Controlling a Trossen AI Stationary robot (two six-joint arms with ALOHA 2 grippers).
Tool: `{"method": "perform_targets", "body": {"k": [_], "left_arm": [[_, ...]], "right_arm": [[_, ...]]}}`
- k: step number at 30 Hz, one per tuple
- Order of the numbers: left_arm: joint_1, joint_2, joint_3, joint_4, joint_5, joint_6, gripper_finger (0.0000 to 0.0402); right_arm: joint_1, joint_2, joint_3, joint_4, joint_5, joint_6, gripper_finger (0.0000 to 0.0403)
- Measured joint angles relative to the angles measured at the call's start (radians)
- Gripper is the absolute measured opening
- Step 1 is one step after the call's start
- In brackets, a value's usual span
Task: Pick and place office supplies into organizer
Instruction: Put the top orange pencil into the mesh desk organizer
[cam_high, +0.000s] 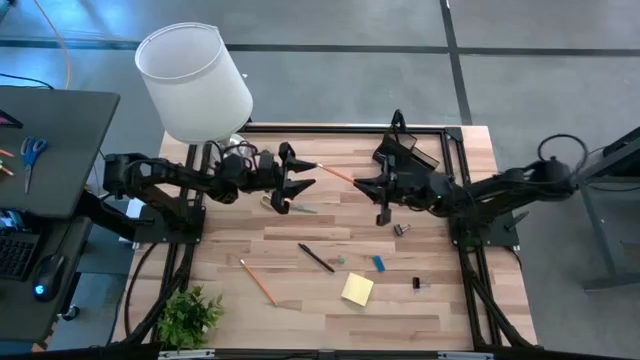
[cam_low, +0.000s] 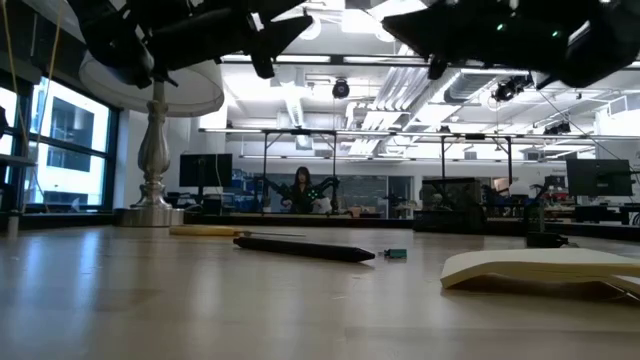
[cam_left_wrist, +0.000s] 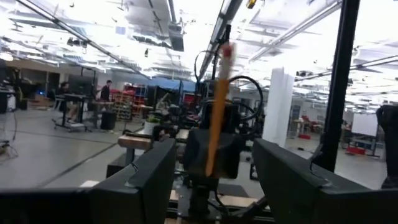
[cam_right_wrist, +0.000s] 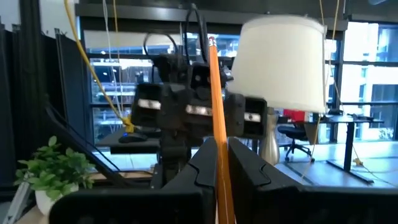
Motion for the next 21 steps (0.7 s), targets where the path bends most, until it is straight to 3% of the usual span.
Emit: {"method": "perform_targets", "body": {"k": [11, 21], "left_arm": [[-0.085, 0.002, 0.0, -0.036, -0.055, 0.1, 0.0204], [-0.083, 0.002, 0.0, -0.077, -0.073, 0.104, 0.0204]], "right_arm": [[0.002, 0.374, 0.132, 0.293, -0.035, 0.049, 0.0005], [0.003, 0.421, 0.134, 0.363, -0.015, 0.053, 0.0005]]}}
